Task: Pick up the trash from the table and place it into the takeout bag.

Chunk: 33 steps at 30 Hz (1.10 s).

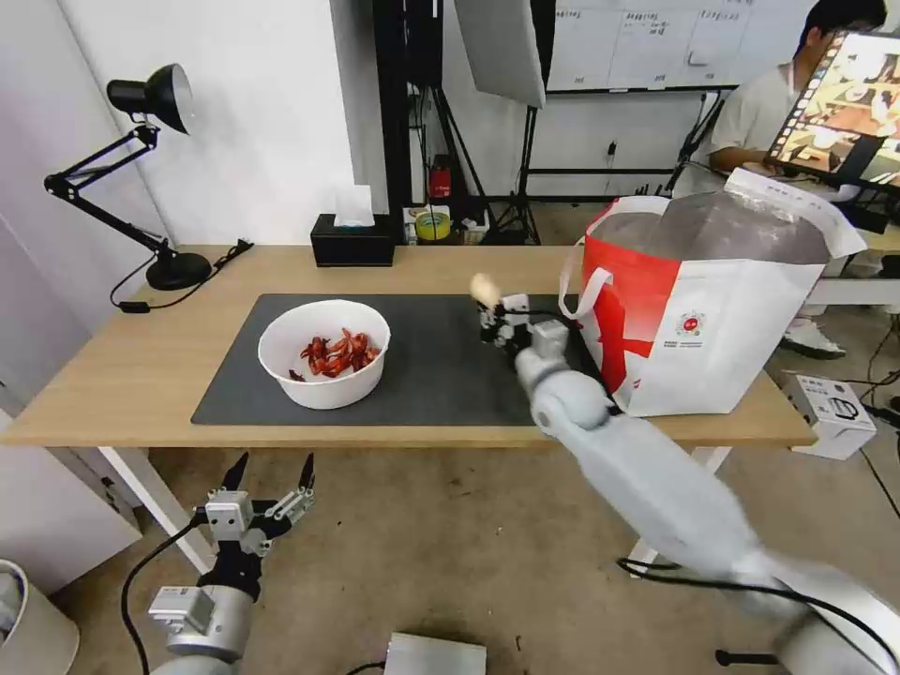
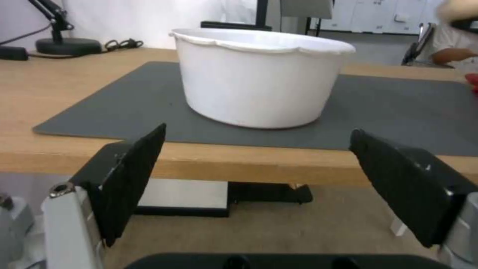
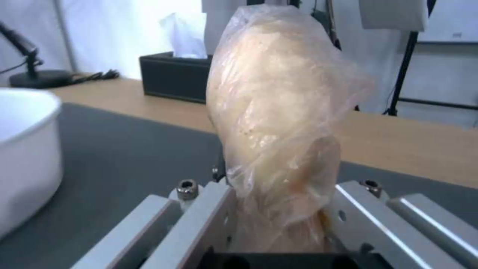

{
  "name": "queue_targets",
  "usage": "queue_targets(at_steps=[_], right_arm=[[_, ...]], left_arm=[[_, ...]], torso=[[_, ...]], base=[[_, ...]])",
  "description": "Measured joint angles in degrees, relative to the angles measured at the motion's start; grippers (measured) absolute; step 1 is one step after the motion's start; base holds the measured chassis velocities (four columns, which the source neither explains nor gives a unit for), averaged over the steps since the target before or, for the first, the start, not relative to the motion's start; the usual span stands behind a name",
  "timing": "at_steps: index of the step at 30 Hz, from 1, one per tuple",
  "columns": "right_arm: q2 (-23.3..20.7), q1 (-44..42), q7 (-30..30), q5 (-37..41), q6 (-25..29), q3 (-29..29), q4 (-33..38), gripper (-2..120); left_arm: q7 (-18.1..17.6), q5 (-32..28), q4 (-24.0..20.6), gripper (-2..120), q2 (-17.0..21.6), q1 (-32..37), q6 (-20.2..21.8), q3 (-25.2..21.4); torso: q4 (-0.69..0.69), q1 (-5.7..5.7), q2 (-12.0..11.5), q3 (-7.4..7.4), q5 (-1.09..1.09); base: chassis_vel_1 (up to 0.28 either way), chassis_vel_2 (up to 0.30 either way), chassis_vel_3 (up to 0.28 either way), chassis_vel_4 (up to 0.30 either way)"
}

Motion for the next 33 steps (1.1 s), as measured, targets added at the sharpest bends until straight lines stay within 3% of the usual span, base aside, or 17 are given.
queue_targets(at_steps=[4,12,14,24,33], right_arm=[[-5.9,-6.9,-1.8,-1.0,2.0,4.1,6.7,6],[-13.0,-17.3,-5.3,-1.5,6.4,13.1,15.0,6],[-14.4,-23.4,-7.0,-1.7,9.1,18.1,18.5,6],[-11.8,-38.4,-12.3,-2.5,13.9,30.5,25.1,6],[-13.6,-37.8,-9.9,3.3,13.5,41.9,29.4,6]], left_arm=[[0.0,0.3,-0.1,100,0.1,0.0,0.0,0.5],[0.0,0.5,-1.8,100,0.4,1.2,0.0,0.7],[0.0,0.4,-2.1,100,0.3,1.2,0.0,0.6],[-0.1,1.2,-3.8,100,-2.6,0.9,0.5,2.5],[0.1,5.6,-3.3,100,-4.4,2.9,-0.4,5.9]], torso=[[0.0,0.0,0.0,0.0,0.0],[-0.01,0.0,0.0,-0.01,-0.02],[0.01,0.0,0.0,-0.01,-0.03],[0.0,0.0,0.0,0.0,-0.02],[0.01,0.0,0.0,0.0,-0.02]], base=[[0.0,0.0,0.0,0.0],[0.0,0.0,0.0,0.0],[0.0,0.0,0.0,0.0],[0.0,0.0,0.0,0.0],[0.0,0.0,0.0,0.0]])
